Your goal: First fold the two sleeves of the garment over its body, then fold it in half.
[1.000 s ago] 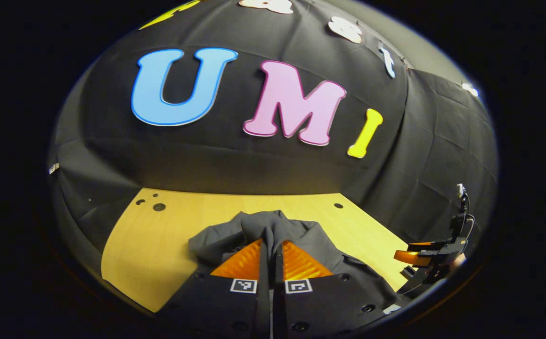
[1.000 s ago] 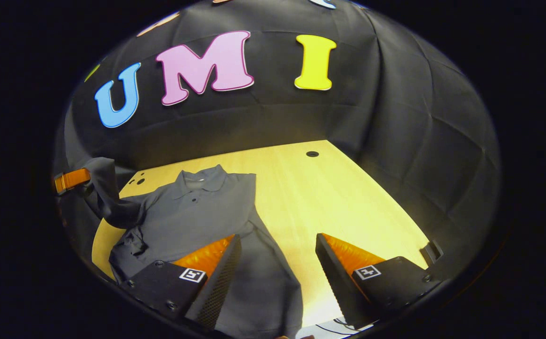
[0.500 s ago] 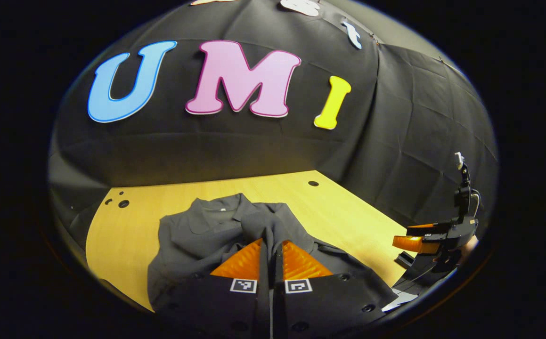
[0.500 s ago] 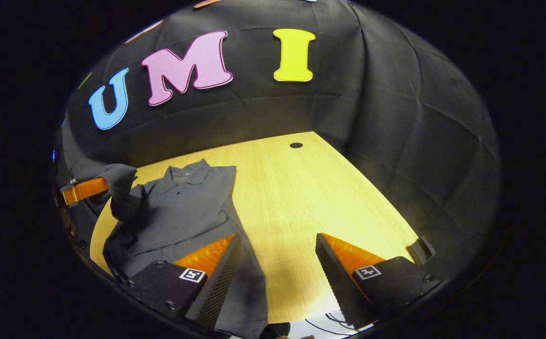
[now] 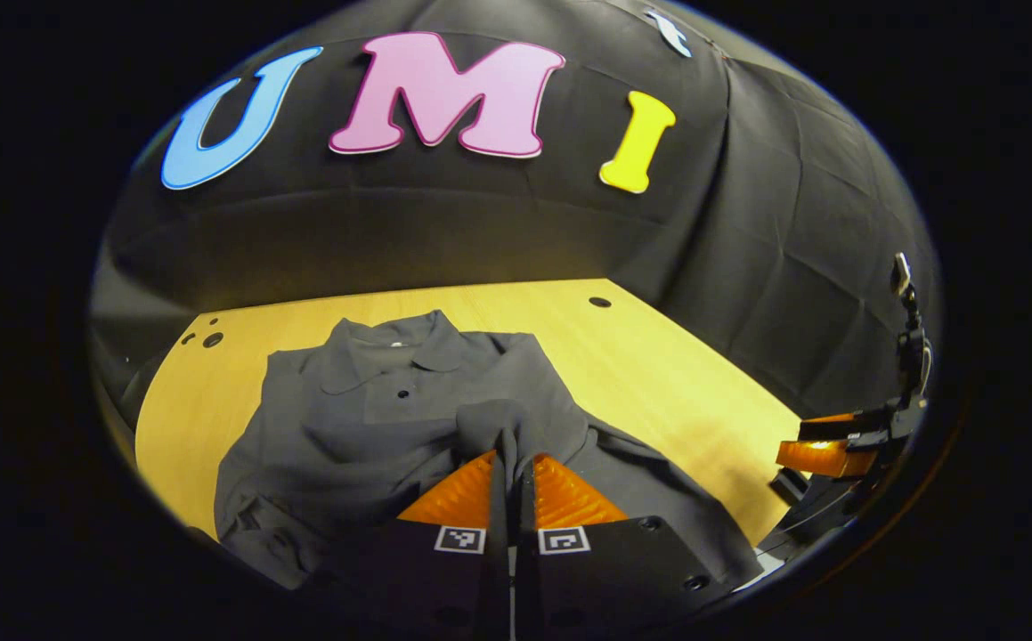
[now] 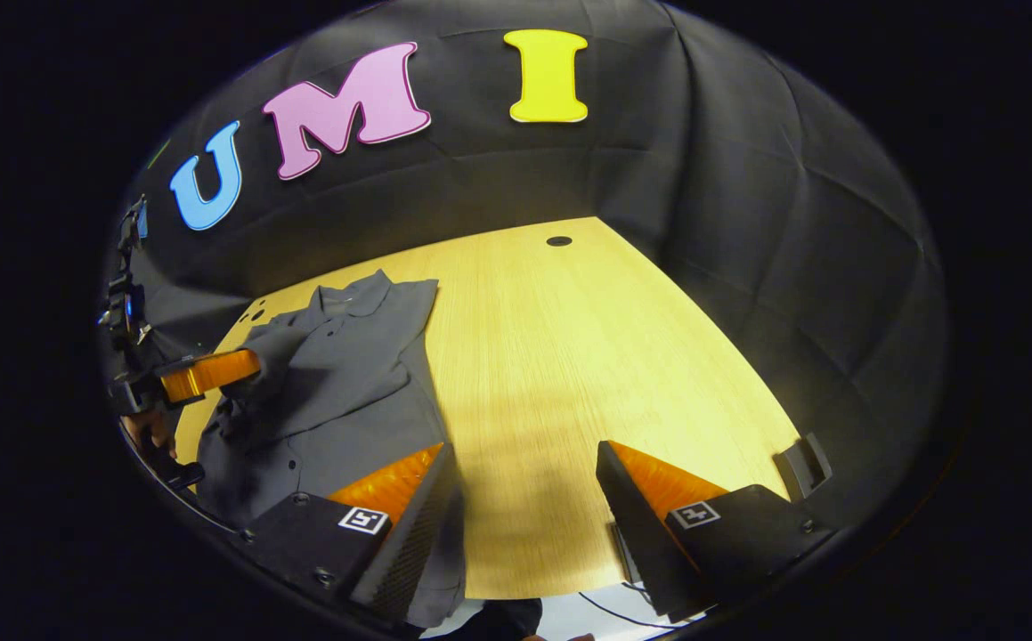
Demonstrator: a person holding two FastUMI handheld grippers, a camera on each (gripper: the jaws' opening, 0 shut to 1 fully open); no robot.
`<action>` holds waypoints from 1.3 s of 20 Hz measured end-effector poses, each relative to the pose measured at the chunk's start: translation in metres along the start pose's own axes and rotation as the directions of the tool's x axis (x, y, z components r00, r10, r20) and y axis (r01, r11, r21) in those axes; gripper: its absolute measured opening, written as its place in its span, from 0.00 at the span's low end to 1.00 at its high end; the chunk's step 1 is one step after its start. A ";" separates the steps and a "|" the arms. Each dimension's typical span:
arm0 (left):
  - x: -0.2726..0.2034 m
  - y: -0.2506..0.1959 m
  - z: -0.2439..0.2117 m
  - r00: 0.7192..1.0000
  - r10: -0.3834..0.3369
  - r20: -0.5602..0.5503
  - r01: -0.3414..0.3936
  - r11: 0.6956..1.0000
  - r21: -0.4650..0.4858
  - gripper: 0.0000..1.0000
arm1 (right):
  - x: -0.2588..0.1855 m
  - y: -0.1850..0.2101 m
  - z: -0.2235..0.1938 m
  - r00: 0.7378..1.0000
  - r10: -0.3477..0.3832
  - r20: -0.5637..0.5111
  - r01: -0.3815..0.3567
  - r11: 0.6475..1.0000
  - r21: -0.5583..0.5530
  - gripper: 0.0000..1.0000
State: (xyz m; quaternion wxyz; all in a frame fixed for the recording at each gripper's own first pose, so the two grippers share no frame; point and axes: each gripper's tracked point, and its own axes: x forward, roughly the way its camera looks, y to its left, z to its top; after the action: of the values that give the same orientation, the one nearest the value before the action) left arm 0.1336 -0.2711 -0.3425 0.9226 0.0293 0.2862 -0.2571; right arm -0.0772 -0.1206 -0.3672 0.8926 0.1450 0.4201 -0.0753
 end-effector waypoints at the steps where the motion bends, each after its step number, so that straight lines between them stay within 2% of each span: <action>1: 0.006 -0.004 -0.009 1.000 -0.002 -0.015 0.003 1.000 0.018 0.07 | 0.001 0.000 -0.002 1.000 0.003 -0.010 -0.003 1.000 -0.002 0.99; 7: 0.024 -0.021 -0.053 0.995 -0.014 -0.098 0.020 0.998 0.061 0.11 | 0.007 -0.002 -0.021 0.998 0.005 -0.063 -0.005 1.000 -0.004 0.99; 9: 0.025 -0.027 -0.059 0.993 -0.033 -0.112 0.039 0.998 0.048 0.14 | 0.008 -0.001 -0.024 0.997 -0.006 -0.078 0.006 1.000 -0.005 0.99; 10: 0.024 -0.030 -0.062 0.991 -0.046 -0.122 0.051 0.998 0.037 0.20 | 0.008 -0.002 -0.028 0.996 -0.012 -0.087 0.011 1.000 -0.009 0.98; 11: 0.023 -0.031 -0.066 0.990 -0.054 -0.129 0.058 0.998 0.027 0.17 | 0.008 -0.001 -0.030 0.996 -0.013 -0.093 0.012 1.000 -0.011 0.99; 12: 0.021 -0.032 -0.068 0.989 -0.060 -0.133 0.063 0.998 0.019 0.36 | 0.007 -0.001 -0.030 0.995 -0.011 -0.096 0.010 1.000 -0.011 0.98; 14: 0.015 -0.040 -0.070 0.986 -0.095 -0.134 0.096 0.995 0.001 0.31 | 0.006 0.002 -0.031 0.995 -0.002 -0.101 0.001 1.000 -0.013 0.98; 15: 0.012 -0.048 -0.071 0.983 -0.128 -0.133 0.127 0.992 -0.014 0.36 | 0.007 0.005 -0.032 0.995 0.003 -0.102 -0.005 1.000 -0.016 0.99; 17: 0.000 -0.062 -0.071 0.976 -0.178 -0.126 0.176 0.984 -0.022 0.66 | 0.006 0.012 -0.032 0.994 0.017 -0.106 -0.019 1.000 -0.019 0.99; 18: -0.005 -0.068 -0.072 0.973 -0.195 -0.119 0.195 0.981 -0.013 0.88 | 0.005 0.015 -0.033 0.994 0.025 -0.109 -0.027 0.999 -0.019 0.98; 21: -0.026 -0.076 -0.078 0.971 -0.215 -0.109 0.215 0.976 -0.009 0.91 | 0.000 0.024 -0.039 0.991 0.042 -0.123 -0.046 0.999 -0.027 0.99; 26: -0.067 -0.058 -0.096 0.979 -0.170 -0.109 0.160 0.983 -0.094 0.94 | -0.014 0.037 -0.064 0.982 0.072 -0.172 -0.081 0.996 -0.045 0.99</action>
State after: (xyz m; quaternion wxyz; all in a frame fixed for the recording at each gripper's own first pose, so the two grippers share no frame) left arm 0.0085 -0.2718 -0.3810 0.8800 -0.0185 0.3517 -0.3185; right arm -0.1235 -0.0648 -0.3882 0.8591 0.1437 0.4909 -0.0172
